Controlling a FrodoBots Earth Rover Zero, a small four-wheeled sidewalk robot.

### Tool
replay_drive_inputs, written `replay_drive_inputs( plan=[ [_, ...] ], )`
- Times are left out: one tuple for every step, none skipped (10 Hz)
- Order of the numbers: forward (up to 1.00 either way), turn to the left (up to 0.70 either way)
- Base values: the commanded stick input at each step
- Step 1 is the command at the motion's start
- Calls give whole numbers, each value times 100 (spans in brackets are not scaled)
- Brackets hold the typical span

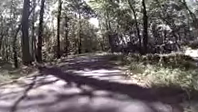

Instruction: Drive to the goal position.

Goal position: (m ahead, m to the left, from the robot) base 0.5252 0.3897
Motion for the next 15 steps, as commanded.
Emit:
replay_drive_inputs(
  plan=[
    [45, 6],
    [45, 11],
    [45, 16],
    [45, 22],
    [45, 27],
    [45, 20],
    [45, 14],
    [45, 7],
    [45, 1],
    [45, 0],
    [45, 0],
    [45, 0],
    [45, 0],
    [45, 0],
    [45, 0]
  ],
)
